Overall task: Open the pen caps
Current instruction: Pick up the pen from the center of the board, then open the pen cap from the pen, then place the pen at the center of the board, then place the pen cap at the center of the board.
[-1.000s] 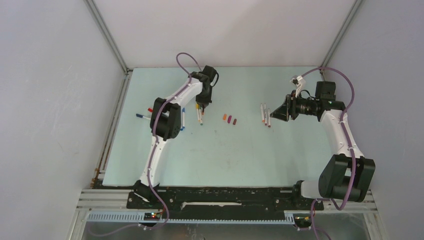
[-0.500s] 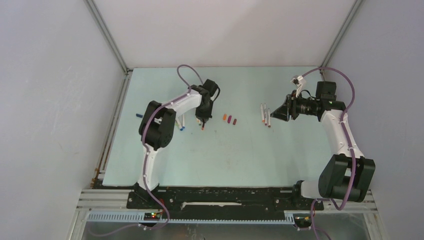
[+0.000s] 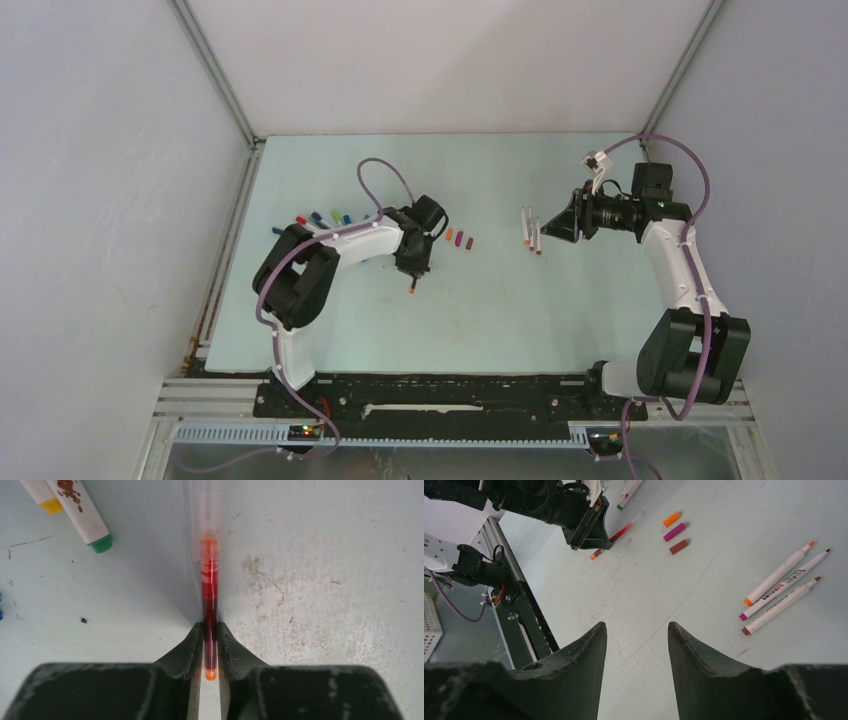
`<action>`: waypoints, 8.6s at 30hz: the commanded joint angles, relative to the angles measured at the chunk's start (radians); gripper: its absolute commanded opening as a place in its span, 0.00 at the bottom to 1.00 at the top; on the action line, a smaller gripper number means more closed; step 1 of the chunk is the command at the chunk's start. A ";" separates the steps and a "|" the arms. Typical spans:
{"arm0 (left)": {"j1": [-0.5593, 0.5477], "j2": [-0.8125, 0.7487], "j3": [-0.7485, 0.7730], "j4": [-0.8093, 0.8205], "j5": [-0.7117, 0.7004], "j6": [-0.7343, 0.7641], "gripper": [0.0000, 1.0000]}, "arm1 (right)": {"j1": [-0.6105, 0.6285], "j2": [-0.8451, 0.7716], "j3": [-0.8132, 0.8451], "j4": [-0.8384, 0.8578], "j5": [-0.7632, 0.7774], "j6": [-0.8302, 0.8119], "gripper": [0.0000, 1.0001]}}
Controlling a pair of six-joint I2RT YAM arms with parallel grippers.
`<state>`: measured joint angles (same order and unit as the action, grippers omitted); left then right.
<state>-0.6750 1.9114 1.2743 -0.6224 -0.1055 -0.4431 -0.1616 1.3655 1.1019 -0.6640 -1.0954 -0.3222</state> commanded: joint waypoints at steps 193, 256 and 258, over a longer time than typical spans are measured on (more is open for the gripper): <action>0.041 -0.802 -0.355 1.010 0.259 -0.157 0.00 | -0.044 -0.243 -0.300 0.408 -0.032 0.167 0.00; -0.170 0.087 0.261 0.295 0.061 -0.151 0.02 | -0.025 0.373 -0.045 0.276 0.442 0.351 0.05; -0.172 0.125 0.305 0.253 0.046 -0.141 0.02 | -0.019 0.380 -0.038 0.276 0.452 0.354 0.06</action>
<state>-0.8406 1.9858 1.4712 -0.2749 -0.0040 -0.6090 -0.1970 1.7367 1.0077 -0.3843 -0.6724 0.0055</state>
